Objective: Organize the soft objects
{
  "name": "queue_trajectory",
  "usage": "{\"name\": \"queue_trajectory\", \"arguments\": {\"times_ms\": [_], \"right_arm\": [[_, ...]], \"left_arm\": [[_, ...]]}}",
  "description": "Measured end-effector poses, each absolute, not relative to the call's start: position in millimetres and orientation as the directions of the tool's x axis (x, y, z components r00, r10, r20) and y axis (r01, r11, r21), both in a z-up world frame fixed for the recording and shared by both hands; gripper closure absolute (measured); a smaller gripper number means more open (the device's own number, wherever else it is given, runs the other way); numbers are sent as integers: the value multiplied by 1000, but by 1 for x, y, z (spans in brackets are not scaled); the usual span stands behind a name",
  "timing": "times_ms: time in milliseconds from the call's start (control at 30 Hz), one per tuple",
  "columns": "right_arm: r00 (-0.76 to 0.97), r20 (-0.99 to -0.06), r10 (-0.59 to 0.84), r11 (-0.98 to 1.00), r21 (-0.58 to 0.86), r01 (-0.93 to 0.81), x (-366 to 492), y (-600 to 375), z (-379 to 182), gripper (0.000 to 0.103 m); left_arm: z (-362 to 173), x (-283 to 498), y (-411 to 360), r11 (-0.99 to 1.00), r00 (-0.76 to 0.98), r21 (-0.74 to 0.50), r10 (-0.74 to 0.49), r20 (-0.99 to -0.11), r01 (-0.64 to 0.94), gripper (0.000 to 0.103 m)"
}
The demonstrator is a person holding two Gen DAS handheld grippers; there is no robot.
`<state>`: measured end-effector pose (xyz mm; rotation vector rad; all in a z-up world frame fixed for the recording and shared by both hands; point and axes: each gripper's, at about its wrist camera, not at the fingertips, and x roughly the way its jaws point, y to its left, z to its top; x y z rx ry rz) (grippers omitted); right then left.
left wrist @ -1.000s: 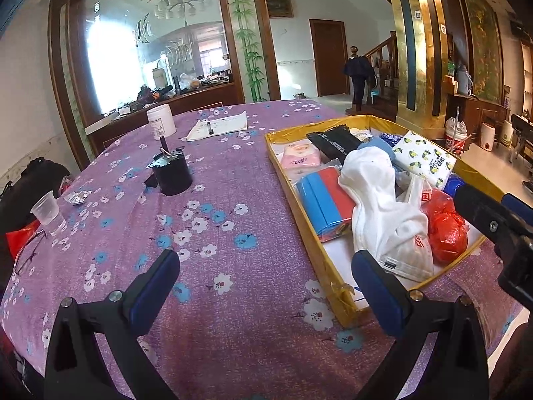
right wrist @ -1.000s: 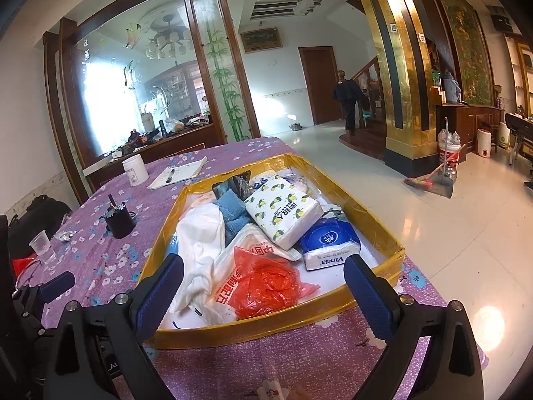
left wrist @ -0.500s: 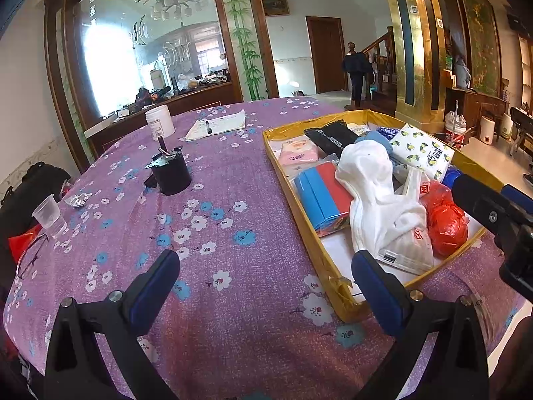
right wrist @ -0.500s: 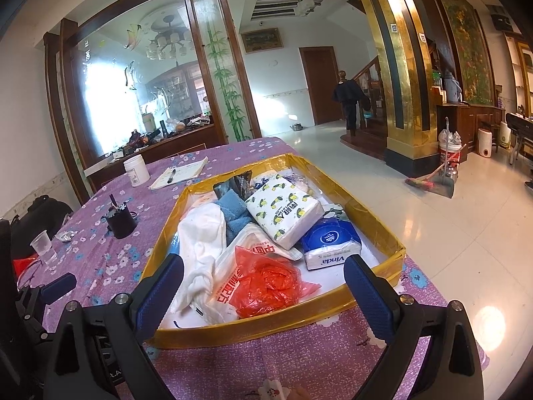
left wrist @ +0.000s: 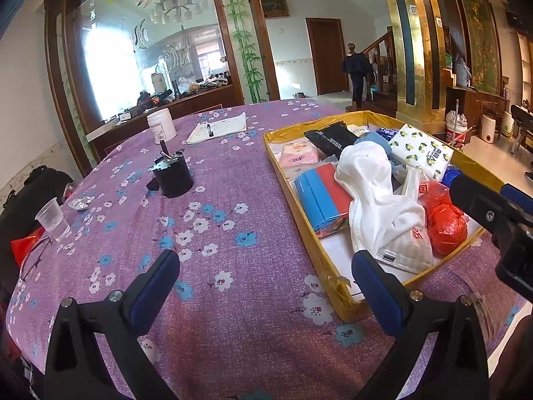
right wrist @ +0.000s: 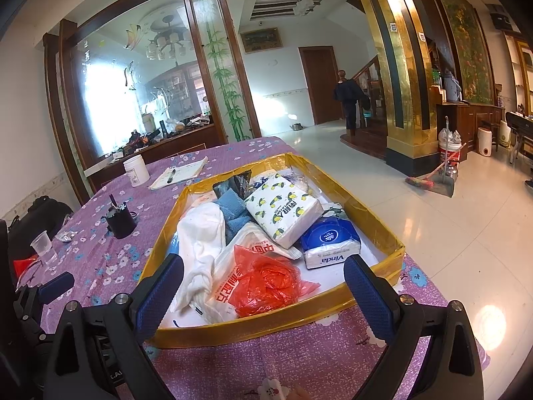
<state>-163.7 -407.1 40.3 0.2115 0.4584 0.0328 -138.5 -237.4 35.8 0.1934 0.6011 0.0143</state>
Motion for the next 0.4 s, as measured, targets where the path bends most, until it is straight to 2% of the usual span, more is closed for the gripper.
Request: {"name": "queue_trajectory", "arguments": {"times_ms": [400], "right_arm": [[901, -427, 78, 975, 223, 21, -164, -409, 42, 4]], "left_arm": [[36, -145, -240, 981, 820, 171, 23, -572, 92, 0]]}}
